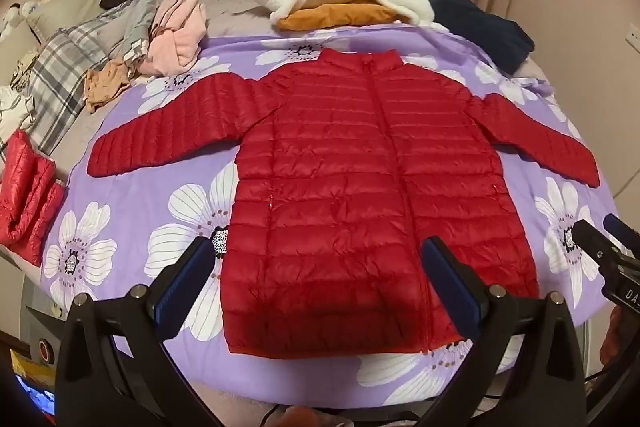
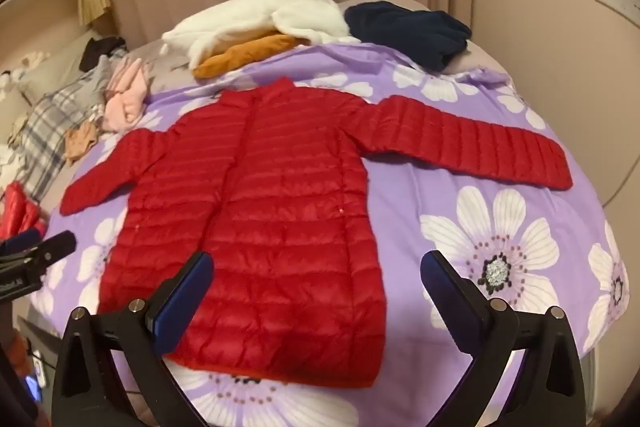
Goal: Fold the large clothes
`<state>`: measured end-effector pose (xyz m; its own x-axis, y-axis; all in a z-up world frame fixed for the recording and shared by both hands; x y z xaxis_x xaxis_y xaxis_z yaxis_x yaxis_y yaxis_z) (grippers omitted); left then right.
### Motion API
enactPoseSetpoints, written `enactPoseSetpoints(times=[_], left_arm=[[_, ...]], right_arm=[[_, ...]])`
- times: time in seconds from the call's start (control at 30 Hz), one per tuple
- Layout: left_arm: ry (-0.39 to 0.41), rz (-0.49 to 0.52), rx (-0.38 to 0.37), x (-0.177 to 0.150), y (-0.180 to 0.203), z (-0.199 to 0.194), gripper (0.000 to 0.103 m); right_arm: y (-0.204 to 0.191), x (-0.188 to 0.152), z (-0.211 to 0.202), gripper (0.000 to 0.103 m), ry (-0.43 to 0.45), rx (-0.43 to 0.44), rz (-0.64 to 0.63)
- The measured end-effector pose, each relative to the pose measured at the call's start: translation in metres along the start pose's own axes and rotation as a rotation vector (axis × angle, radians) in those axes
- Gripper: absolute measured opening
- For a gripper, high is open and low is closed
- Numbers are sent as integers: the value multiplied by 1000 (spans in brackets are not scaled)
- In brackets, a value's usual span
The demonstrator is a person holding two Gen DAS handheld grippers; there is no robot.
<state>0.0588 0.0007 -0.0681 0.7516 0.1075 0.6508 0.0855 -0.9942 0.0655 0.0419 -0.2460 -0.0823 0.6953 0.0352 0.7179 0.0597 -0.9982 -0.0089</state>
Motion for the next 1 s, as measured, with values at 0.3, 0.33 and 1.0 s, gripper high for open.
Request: enactPoseSetpoints(times=[0.3, 0.33, 1.0], left_arm=[[17, 8, -32, -9, 17, -22, 103], [14, 5, -38, -10, 16, -23, 103], [36, 16, -75, -22, 19, -43, 103]], right_arm=[[-21, -2, -22, 102, 52, 17, -10], [-13, 1, -23, 102, 43, 41, 0], [-18, -4, -50, 102, 67, 46, 8]])
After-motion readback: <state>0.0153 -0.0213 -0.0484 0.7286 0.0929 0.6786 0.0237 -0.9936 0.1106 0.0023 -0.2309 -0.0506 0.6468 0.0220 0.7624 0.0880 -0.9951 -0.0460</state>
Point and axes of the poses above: each gripper's, at about its wrist camera, not at the fingertips, and z roughly the way its jaws point, y to its right, x to its top, the point moved 9 cm from there along z, roughly the way its jaws point, and after that the axes turned 8 degrees about -z, right-handed, at the moved point
